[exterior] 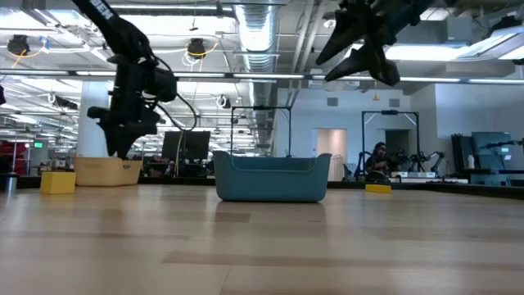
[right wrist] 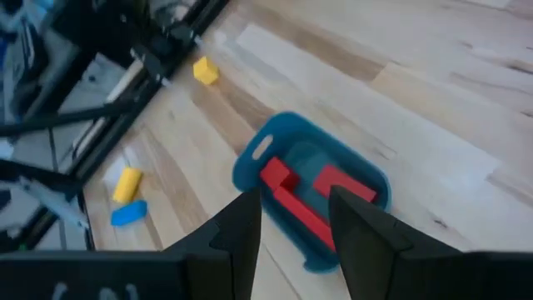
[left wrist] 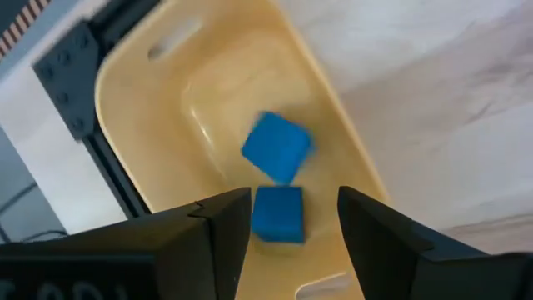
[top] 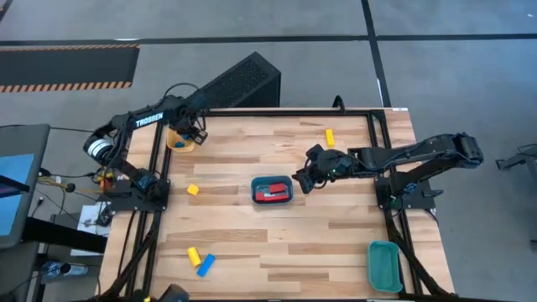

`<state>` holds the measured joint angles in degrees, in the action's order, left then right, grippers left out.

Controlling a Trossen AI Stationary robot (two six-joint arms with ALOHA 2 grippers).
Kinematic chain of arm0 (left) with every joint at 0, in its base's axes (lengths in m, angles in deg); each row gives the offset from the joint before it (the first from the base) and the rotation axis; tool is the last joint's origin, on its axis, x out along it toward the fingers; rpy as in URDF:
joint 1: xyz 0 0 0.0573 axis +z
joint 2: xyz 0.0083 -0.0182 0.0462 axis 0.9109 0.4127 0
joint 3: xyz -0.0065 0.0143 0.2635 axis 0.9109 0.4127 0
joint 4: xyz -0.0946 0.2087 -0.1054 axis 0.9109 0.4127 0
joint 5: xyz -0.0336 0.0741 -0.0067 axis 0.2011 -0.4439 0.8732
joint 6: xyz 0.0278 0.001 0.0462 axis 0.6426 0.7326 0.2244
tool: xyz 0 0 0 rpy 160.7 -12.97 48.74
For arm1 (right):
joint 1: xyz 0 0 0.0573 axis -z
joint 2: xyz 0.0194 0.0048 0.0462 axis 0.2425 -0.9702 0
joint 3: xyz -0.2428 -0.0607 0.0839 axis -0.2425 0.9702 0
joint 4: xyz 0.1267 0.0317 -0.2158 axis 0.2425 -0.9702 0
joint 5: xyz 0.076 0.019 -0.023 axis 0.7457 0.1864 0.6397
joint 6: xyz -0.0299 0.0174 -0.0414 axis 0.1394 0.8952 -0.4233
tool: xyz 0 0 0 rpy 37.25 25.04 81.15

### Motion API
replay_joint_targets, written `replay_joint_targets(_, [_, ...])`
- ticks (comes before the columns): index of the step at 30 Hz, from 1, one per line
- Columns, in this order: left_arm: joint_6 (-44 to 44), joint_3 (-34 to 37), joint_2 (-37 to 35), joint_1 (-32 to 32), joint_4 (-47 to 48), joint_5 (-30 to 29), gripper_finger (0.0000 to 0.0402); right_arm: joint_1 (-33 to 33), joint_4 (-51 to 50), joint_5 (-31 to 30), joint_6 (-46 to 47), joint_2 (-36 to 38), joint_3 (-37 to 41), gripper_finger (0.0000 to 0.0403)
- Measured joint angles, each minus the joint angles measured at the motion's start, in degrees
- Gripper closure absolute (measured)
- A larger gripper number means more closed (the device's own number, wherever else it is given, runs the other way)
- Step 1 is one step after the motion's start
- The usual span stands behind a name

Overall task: Sort & place blocks by color
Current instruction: Put the top blue block into the yellow bin, then put the blue block into the yellow bin

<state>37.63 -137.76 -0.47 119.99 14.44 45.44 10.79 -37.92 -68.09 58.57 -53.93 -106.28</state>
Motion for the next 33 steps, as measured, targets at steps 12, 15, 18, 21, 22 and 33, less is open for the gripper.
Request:
replay_joint_targets(12, [-8.8,7.0,-25.4,-7.1,-2.3,7.3,0.0217,-3.0,9.8,-4.9,1.9,0.0,0.0,0.0235])
replay_joint_targets(15, [-10.6,7.0,-32.4,-12.6,-3.9,9.8,0.0217,-3.9,10.5,-10.5,1.3,0.0,0.0,0.0235])
replay_joint_targets(18, [-12.7,7.1,-37.5,-19.1,-5.0,8.1,0.0217,-3.9,11.0,-12.8,-1.8,0.0,0.0,0.0235])
replay_joint_targets(21, [-15.9,8.6,-41.5,-25.0,-6.8,6.4,0.0217,-3.7,10.2,-15.6,-6.3,-0.4,0.0,0.0235])
replay_joint_targets(22, [-17.3,9.1,-42.5,-26.9,-7.0,6.2,0.0217,-3.7,10.3,-16.1,-6.4,-1.3,-0.1,0.0235])
replay_joint_targets(33, [-33.7,18.3,-50.5,-50.5,-12.0,4.3,0.0217,-6.1,29.2,-9.8,-1.1,-16.5,-0.1,0.0240])
